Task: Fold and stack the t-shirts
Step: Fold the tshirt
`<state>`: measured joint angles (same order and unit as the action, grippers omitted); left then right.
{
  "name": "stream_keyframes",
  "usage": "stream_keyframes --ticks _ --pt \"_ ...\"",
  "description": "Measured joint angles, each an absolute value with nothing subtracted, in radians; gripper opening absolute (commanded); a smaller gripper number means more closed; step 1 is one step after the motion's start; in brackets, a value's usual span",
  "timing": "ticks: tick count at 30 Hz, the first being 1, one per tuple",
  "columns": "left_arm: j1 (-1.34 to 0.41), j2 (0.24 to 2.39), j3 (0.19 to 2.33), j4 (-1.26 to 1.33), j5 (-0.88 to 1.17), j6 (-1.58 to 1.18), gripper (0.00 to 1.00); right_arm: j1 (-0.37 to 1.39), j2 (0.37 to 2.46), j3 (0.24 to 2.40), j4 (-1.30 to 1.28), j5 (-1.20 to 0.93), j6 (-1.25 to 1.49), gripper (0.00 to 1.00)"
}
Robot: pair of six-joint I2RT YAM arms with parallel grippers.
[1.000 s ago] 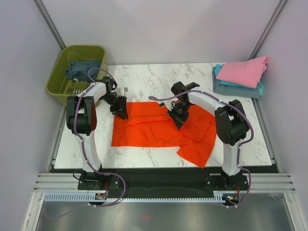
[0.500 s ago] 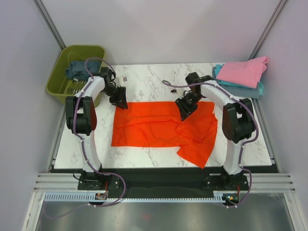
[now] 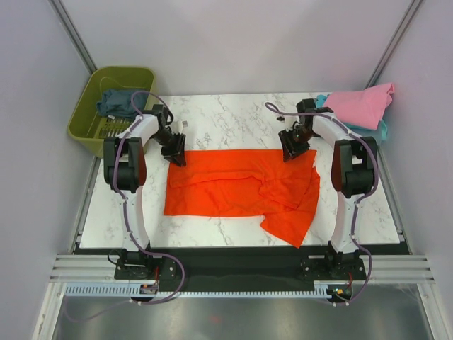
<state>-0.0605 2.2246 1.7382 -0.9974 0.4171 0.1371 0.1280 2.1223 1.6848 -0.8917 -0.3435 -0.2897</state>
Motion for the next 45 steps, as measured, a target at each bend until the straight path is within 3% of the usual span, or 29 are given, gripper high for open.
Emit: stream_keyframes --ticks 11,20,29,45 --pt "-0.065 2.282 1.835 -1.043 0.346 0.131 0.36 0.115 2.180 1.684 -0.884 -0.310 -0.250 0.48" --pt "-0.087 2.384 2.034 -1.058 0.279 0.131 0.36 0.084 2.342 1.955 -0.868 -0.311 -0.207 0.48" --pt "-0.102 2.469 2.194 -1.027 0.237 0.139 0.37 0.081 2.556 2.309 -0.776 -0.252 -0.213 0.60" --pt "-0.114 2.564 2.364 -0.932 0.120 0.156 0.46 0.078 2.529 2.231 -0.672 -0.204 -0.220 0.61"
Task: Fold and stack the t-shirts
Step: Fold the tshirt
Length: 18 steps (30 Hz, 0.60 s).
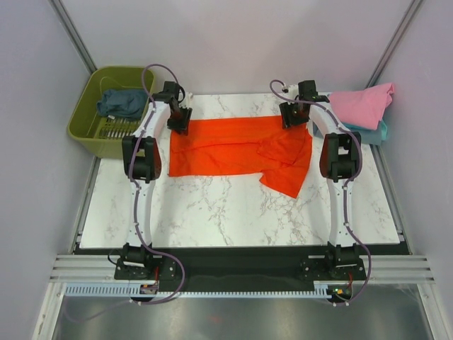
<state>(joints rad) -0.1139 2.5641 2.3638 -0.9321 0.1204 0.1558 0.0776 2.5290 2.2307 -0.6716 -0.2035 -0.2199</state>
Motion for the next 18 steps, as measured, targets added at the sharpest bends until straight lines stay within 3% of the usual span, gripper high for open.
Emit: stream_keyframes --ticks 3,4,9,10,14,18 --pt "-0.120 2.577 2.387 -0.915 0.104 0.162 0.46 0.077 2.526 2.226 -0.667 -0.204 -0.220 0.61" --pt "-0.121 2.580 2.393 -0.911 0.100 0.162 0.52 0.077 2.525 2.226 -0.667 -0.204 -0.220 0.61" --pt "-0.128 2.564 2.408 -0.915 0.115 0.181 0.52 0.077 2.479 2.168 -0.665 -0.204 -0.241 0.63" --pt "-0.131 2.551 2.406 -0.922 0.124 0.182 0.79 0.078 2.442 2.112 -0.651 -0.204 -0.252 0.63" --pt "-0.135 2.392 2.301 -0.928 0.175 0.192 0.80 0.089 2.208 1.852 -0.601 -0.215 -0.345 0.67" --pt "-0.146 2.102 2.070 -0.874 0.221 0.218 0.81 0.128 1.917 1.639 -0.550 -0.250 -0.492 0.68"
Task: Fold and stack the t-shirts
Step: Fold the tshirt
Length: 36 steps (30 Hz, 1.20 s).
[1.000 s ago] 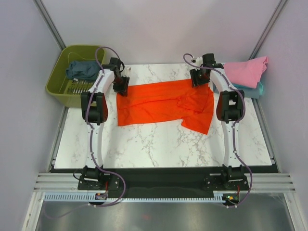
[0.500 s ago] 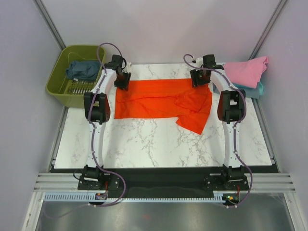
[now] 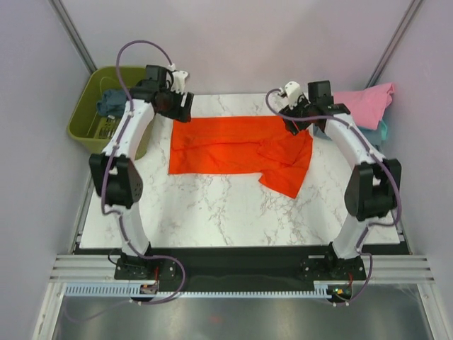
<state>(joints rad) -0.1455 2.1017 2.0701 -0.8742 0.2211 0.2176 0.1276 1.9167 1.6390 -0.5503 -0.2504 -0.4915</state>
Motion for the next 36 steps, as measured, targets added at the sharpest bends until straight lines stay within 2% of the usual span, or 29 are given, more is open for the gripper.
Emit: stream_keyframes --ticks 2,3,4,6,11,15,23,32,36 --pt "-0.154 1.951 1.923 -0.815 0.220 0.233 0.81 0.164 1.784 1.562 -0.533 -0.267 -0.559 0.67" --pt "-0.157 1.893 1.866 -0.798 0.220 0.238 0.92 0.185 1.724 1.519 -0.518 -0.273 -0.596 0.66" --pt "-0.160 1.849 1.816 -0.781 0.220 0.247 0.97 0.201 1.683 1.483 -0.521 -0.277 -0.625 0.66" --pt "-0.164 1.802 1.738 -0.758 0.220 0.256 0.99 0.256 1.587 1.359 -0.513 -0.279 -0.714 0.65" --pt "-0.163 1.791 1.553 -0.715 0.222 0.272 0.99 0.368 1.489 1.044 -0.547 -0.271 -0.907 0.62" --pt "-0.163 1.791 1.480 -0.715 0.247 0.276 0.99 0.400 1.476 0.918 -0.612 -0.257 -1.007 0.60" --pt "-0.158 1.791 1.467 -0.679 0.290 0.222 0.99 0.416 1.430 0.898 -0.656 -0.234 -1.079 0.58" --pt "-0.135 1.795 1.514 -0.674 0.327 0.093 0.99 0.416 1.498 0.898 -0.671 -0.205 -1.091 0.56" --pt "-0.127 1.803 1.518 -0.676 0.316 0.091 0.96 0.416 1.525 0.898 -0.671 -0.199 -1.094 0.55"
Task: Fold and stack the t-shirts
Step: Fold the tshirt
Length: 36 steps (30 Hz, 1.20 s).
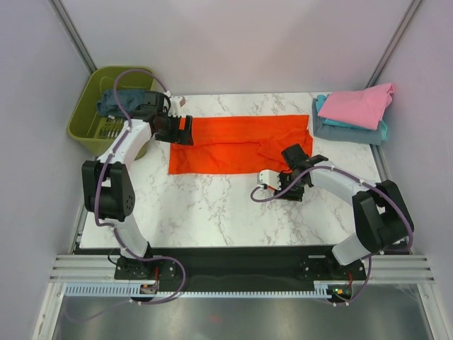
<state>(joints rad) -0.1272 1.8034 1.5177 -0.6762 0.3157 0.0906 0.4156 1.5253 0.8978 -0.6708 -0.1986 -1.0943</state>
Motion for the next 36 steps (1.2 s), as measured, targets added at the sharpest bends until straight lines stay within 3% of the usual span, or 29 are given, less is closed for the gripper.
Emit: stream_keyframes --ticks 6,16,19,36 --pt "-0.126 1.808 1.499 -0.675 0.254 0.092 0.96 0.416 1.592 0.896 -0.670 -0.173 -1.095 0.51" --pt "-0.125 1.794 1.335 -0.673 0.226 0.092 0.96 0.424 1.617 0.915 -0.698 -0.155 -1.073 0.06" --pt "-0.121 1.767 1.258 -0.682 0.220 0.092 0.96 0.424 1.621 0.921 -0.696 -0.148 -1.058 0.00" --pt "-0.007 1.768 1.237 -0.678 0.213 0.093 0.96 0.422 1.625 1.006 -0.657 -0.132 -0.986 0.00"
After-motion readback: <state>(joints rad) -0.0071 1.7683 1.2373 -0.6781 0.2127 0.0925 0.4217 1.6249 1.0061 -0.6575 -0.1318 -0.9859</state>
